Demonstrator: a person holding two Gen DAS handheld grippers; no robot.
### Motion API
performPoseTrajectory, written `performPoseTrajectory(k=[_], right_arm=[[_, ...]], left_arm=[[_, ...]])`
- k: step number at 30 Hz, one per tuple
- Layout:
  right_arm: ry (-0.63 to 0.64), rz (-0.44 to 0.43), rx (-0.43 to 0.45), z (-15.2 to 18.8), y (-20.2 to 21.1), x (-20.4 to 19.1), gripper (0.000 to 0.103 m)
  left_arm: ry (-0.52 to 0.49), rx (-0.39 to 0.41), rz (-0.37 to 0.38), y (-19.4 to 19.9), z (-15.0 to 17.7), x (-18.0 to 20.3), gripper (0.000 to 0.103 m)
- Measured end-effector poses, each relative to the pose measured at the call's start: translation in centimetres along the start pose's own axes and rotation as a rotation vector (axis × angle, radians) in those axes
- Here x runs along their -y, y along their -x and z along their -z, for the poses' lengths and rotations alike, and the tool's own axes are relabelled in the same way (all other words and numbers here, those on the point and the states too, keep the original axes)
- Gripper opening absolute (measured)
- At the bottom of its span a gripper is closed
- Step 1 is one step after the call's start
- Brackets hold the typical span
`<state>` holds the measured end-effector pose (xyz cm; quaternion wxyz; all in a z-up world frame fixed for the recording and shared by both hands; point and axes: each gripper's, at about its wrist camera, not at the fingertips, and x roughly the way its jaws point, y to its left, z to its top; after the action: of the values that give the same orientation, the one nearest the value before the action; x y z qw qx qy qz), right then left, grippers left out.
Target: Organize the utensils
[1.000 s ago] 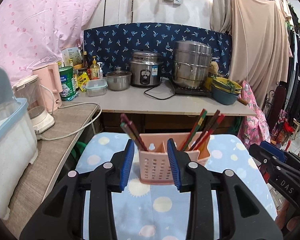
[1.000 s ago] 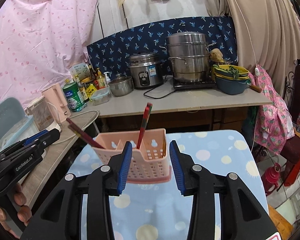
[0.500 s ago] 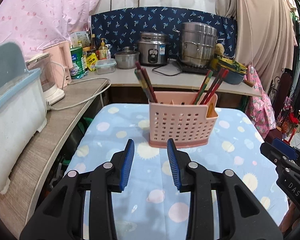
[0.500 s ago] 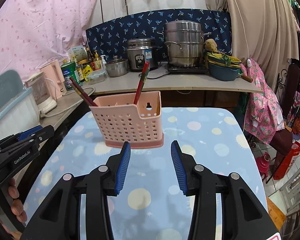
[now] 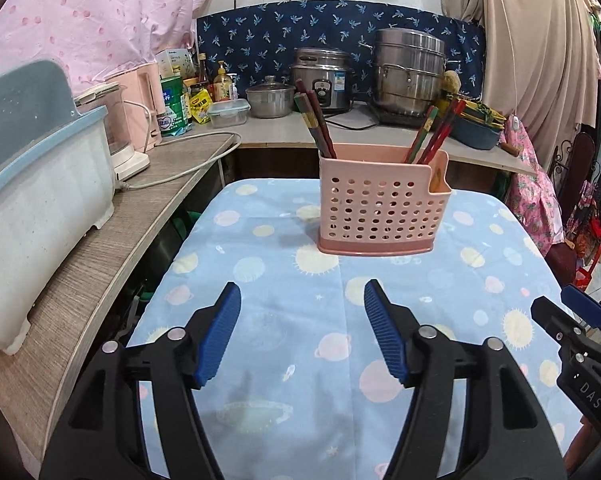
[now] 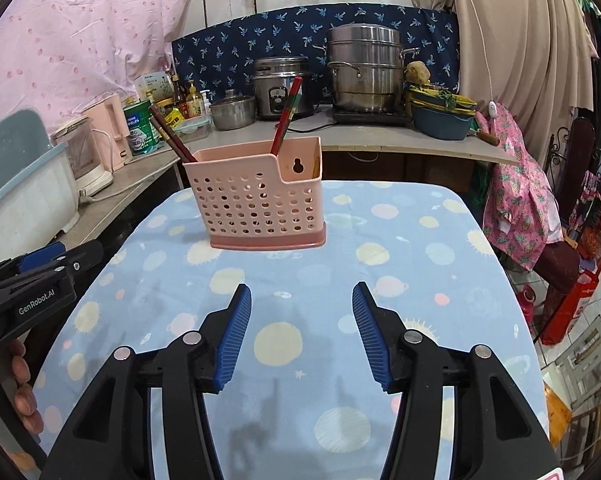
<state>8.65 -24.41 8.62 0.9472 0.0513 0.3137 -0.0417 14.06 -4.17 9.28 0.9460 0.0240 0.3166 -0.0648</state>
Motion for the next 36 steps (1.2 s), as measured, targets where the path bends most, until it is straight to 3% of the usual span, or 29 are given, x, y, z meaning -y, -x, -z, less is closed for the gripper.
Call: performPoseTrajectory(k=[3, 14, 21, 36], right_arm=[[-0.012, -0.004, -0.005, 0.7, 0.2, -0.1, 0.061], [-0.006, 0.022, -0.015, 2.2, 0.4, -1.0, 0.082], [0.005, 0.026, -0.025, 2.6, 0.4, -1.3, 0.084], [0.007, 0.035, -0.049, 3.1, -0.3, -1.5, 0.085]], left_arm=[[-0.001, 0.004, -0.009, 0.4, 0.5, 0.2, 0.078], [-0.02, -0.017, -0.009, 0.3, 2.0, 1.2, 0.087], [-0.015, -0.042, -0.021, -0.2, 2.5, 1.2, 0.093], [-0.007, -0.074, -0.024, -1.0, 3.0, 1.2, 0.094]])
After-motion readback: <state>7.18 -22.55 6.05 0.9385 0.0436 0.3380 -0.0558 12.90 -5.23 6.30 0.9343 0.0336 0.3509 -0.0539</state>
